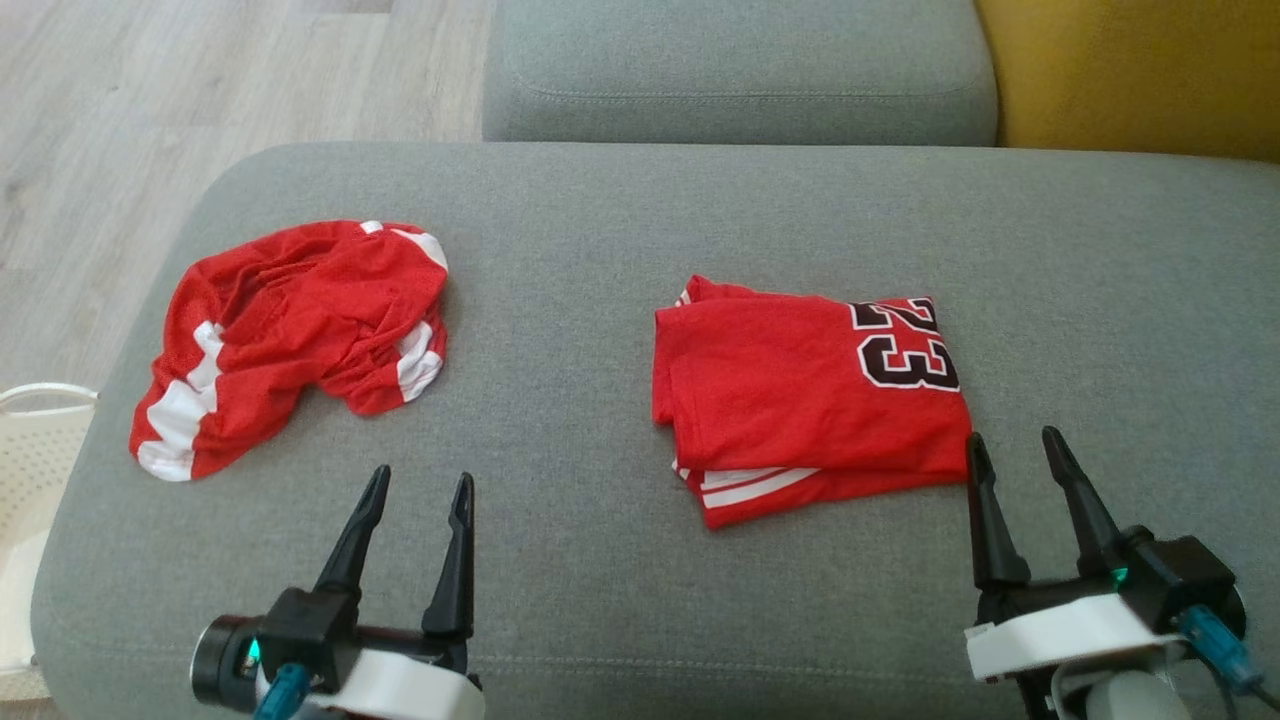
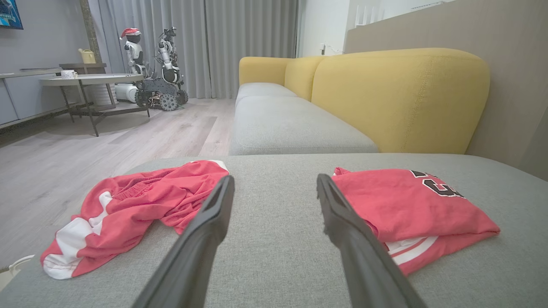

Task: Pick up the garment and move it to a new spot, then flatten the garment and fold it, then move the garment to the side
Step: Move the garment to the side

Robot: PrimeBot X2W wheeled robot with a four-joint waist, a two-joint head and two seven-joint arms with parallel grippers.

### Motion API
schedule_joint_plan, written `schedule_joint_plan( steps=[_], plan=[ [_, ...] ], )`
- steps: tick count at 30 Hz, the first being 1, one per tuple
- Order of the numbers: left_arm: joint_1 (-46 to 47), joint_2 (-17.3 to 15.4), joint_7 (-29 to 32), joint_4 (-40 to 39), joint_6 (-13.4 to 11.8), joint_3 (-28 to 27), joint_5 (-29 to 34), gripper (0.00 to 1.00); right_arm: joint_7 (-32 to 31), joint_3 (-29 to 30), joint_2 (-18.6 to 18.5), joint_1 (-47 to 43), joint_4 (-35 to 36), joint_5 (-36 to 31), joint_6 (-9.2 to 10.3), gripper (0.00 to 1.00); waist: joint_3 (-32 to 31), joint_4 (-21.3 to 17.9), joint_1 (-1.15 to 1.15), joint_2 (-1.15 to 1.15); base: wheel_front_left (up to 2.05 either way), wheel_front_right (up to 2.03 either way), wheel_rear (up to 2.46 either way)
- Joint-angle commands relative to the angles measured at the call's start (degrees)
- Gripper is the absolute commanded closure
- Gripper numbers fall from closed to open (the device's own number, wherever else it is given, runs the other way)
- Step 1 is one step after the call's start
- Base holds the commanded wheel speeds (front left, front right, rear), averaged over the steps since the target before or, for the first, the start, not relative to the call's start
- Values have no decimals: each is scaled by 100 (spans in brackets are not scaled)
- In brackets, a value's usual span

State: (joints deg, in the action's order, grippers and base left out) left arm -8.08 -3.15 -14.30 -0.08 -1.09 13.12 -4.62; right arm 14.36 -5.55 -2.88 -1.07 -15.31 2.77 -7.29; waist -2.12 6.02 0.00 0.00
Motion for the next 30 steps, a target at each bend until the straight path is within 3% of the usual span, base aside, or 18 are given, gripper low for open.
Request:
schedule_joint_plan(
  steps=[1, 10, 18, 25, 30],
  plan=[
    [193, 27, -70, -183, 0, -188, 53, 0, 63, -154, 0, 116, 210, -6, -20, 0, 1, 5, 0, 0, 0, 0, 0],
    [216, 27, -70, -217, -35, -139, 68, 0, 63, -148, 0, 277, 65, 29, -20, 0, 129, 23, 0, 0, 0, 0, 0],
    [479, 27, -70, -302, -75, 17, 150, 0, 30, 379, -36, 1547, -1392, 29, -20, 0, 623, 97, 0, 0, 0, 0, 0],
    [800, 27, -70, -268, -10, 200, 175, 0, -824, 929, -448, 2938, -2695, -470, -20, 0, 1172, 228, 0, 0, 0, 0, 0],
    [958, 27, -70, -240, 3, 285, 148, 0, -1296, 969, -642, 3409, -3244, -723, -20, 0, 1382, 291, 0, 0, 0, 0, 0]
  ],
)
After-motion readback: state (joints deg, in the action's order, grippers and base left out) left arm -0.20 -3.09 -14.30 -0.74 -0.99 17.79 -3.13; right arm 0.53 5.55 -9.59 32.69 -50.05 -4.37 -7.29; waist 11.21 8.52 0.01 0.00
